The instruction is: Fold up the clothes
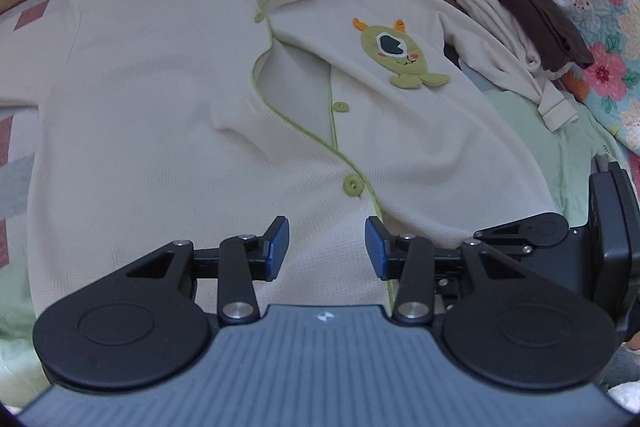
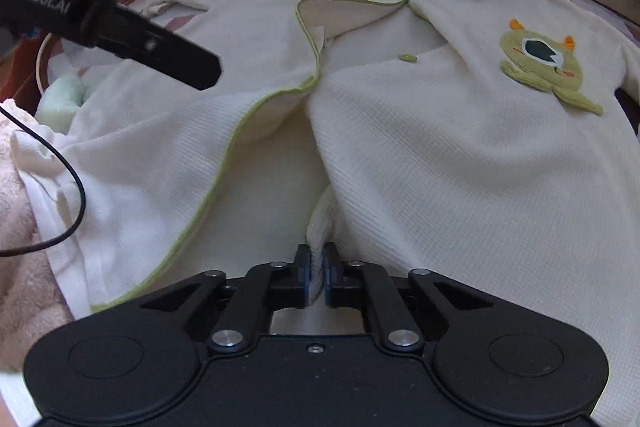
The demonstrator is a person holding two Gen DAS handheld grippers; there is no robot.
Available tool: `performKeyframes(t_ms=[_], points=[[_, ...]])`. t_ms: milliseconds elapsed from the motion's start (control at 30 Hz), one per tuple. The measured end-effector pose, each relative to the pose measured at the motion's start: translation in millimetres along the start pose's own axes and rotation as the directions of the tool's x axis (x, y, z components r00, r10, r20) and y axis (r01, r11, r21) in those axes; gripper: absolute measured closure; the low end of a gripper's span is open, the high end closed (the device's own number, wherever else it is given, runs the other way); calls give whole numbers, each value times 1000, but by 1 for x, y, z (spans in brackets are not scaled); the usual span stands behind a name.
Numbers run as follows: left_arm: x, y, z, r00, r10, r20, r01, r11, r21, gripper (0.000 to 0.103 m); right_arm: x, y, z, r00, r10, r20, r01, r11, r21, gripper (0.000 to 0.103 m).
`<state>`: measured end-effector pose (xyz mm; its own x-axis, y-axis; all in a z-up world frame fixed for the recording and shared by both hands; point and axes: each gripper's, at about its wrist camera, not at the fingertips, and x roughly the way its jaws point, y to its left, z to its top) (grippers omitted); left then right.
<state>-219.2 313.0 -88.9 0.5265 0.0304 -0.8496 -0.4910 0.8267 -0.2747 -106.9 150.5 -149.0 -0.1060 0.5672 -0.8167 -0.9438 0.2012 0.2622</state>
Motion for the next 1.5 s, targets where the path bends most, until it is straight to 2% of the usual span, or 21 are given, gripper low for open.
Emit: performKeyframes(t_ms=[100,167,233,333,367,433,500,667,733,767,833,967,1000,1100,1167,1233,1267,1367,1433,1500], points=[[-5,8,-3,1000,0,0,0,1000,-16,62,-17,-9,-2,988,154,33,-155,986,58,95],[-12,16,-2,1000,-24,16,25,999,-33,62,-27,-10,-1,947,317,50,-320,942,99,95],[-22,24,1,998,-45,44,47,998,-50,62,-36,-6,4,881,471,43,-473,874,112,95],[-31,27,3,996,-61,66,64,997,-43,61,-42,-3,11,757,653,27,-650,747,139,95],[-29,25,3,996,-68,58,71,997,-38,61,-39,-1,13,753,658,1,-651,745,147,95],[-24,22,1,996,-84,42,85,996,-29,60,-32,10,12,787,612,-72,-606,790,92,95],[-20,19,0,995,-99,26,99,995,-20,60,-24,16,10,787,606,-114,-601,795,80,95],[4,8,-4,992,-125,-31,125,992,-9,56,-21,15,18,732,673,-108,-669,740,70,94],[19,8,-4,991,-113,-69,111,993,-26,56,-8,7,21,696,708,-118,-697,706,126,94],[26,9,-5,991,-98,-88,96,995,-36,56,-3,6,22,690,712,-130,-698,702,139,94],[35,10,-6,991,-72,-111,67,997,-45,56,2,10,24,713,678,-177,-670,734,114,90],[39,10,-11,990,-57,-129,52,998,-46,56,-2,20,26,711,669,-217,-669,738,82,74],[36,10,-12,990,-57,-130,52,998,-39,56,-5,17,30,718,664,-209,-665,743,77,72],[20,19,-8,994,-58,-98,54,998,-43,56,-20,-7,50,770,625,-126,-619,780,89,65],[5,32,0,998,-56,-37,54,996,-71,54,-30,-25,65,806,589,-65,-581,807,103,65],[-10,51,10,998,-47,33,51,992,-120,51,-42,-50,89,861,508,12,-505,853,128,59],[-16,63,15,997,-36,68,47,986,-162,49,-46,-61,102,894,445,42,-447,885,130,52],[-23,105,34,987,41,155,5,959,-282,49,-49,-92,145,968,233,98,-246,957,157,50],[-21,131,46,974,129,188,-56,935,-350,49,-43,-108,179,992,91,87,-106,978,182,51],[-15,157,59,952,227,204,-130,906,-402,49,-41,-122,213,997,-31,73,17,983,184,51]])
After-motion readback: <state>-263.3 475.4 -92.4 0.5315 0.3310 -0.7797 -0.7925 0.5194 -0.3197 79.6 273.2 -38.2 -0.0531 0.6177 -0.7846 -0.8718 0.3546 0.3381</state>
